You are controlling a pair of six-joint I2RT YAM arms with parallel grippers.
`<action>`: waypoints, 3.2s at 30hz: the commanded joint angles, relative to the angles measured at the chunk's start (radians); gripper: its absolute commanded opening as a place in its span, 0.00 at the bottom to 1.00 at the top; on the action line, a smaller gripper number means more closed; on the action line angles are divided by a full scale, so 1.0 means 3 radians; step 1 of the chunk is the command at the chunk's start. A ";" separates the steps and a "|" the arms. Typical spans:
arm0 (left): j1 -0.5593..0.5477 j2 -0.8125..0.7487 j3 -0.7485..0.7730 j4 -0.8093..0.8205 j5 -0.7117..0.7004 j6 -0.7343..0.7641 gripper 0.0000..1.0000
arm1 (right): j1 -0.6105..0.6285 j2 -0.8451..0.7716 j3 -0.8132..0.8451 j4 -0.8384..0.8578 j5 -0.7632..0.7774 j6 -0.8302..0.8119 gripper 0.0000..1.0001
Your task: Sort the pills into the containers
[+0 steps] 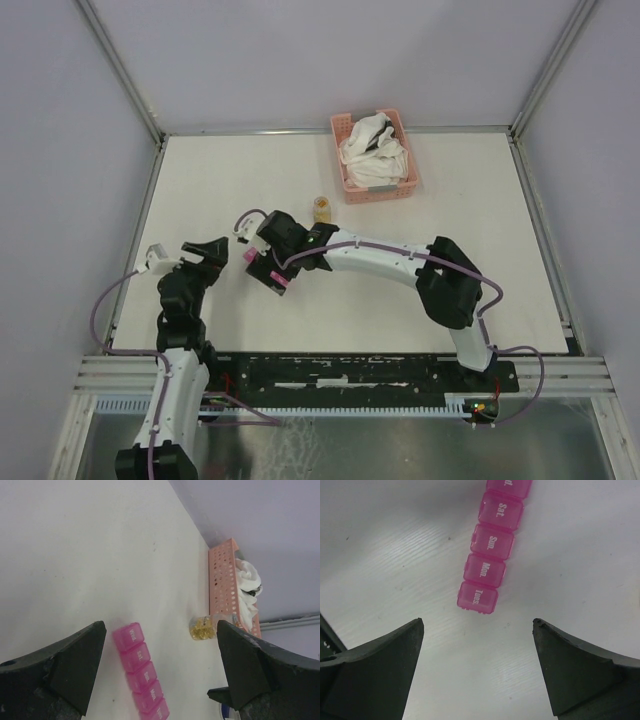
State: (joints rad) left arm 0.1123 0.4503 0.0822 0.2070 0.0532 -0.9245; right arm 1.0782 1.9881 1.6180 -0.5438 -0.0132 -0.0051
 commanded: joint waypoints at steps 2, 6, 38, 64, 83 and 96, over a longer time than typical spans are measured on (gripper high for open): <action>0.0027 0.0076 -0.0018 -0.0095 -0.0152 0.0193 0.99 | 0.0004 0.0311 0.0381 0.0087 0.0394 0.0443 0.98; 0.0025 0.0173 0.0007 -0.0166 -0.0209 0.0146 0.99 | 0.0009 0.0493 0.0487 0.0045 0.0279 0.0565 0.94; 0.0024 0.0006 -0.0072 -0.0255 0.0084 0.0084 0.99 | -0.0034 0.0662 0.0454 0.0003 0.0249 0.0399 0.42; -0.1261 -0.0606 0.0056 0.1163 0.0868 -0.0928 0.98 | -0.0981 -0.1883 -0.1275 0.0374 -0.1941 0.0520 0.23; -0.3123 0.1400 0.1087 0.0524 -0.1431 -0.0855 0.84 | -0.0955 -0.1933 -0.1314 0.0117 -0.1023 -0.0111 0.23; -0.3262 0.1771 0.1124 0.0763 -0.1842 -0.1167 0.66 | -0.0745 -0.1860 -0.1283 0.0088 -0.0841 -0.0213 0.23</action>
State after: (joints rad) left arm -0.8551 0.9684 0.4000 0.3721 -0.4194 -1.2026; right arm 0.8406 1.4406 1.2175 -0.5365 -0.2928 -0.0471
